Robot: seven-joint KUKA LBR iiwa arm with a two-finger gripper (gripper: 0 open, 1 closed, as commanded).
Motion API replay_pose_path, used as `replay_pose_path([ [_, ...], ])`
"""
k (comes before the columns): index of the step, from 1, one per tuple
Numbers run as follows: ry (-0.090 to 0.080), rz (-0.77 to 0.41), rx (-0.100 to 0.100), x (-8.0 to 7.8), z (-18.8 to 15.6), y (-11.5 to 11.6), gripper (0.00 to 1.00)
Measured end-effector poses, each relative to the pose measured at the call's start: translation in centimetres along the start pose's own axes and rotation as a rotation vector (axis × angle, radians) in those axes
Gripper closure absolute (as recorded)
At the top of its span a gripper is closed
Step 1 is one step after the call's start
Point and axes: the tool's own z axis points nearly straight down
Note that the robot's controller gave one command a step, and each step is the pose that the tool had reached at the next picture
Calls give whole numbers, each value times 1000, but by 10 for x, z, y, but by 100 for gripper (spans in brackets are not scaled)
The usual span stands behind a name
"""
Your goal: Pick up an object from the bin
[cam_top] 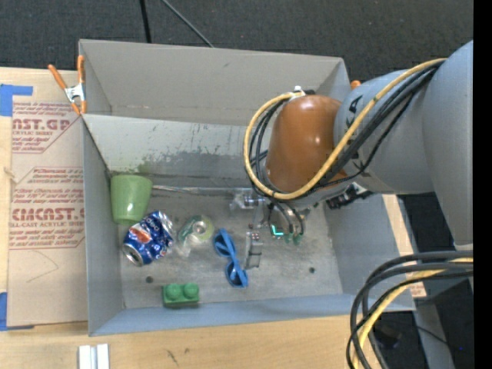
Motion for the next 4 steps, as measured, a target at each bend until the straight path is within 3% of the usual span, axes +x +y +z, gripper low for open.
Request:
replay_pose_path([
  [1,-5,284,-2,-21,60,52,0],
  [2,-9,286,-1,-22,58,50,100],
  [3,-17,304,-5,-39,-81,64,100],
  [4,-18,442,-6,-35,43,125,100],
])
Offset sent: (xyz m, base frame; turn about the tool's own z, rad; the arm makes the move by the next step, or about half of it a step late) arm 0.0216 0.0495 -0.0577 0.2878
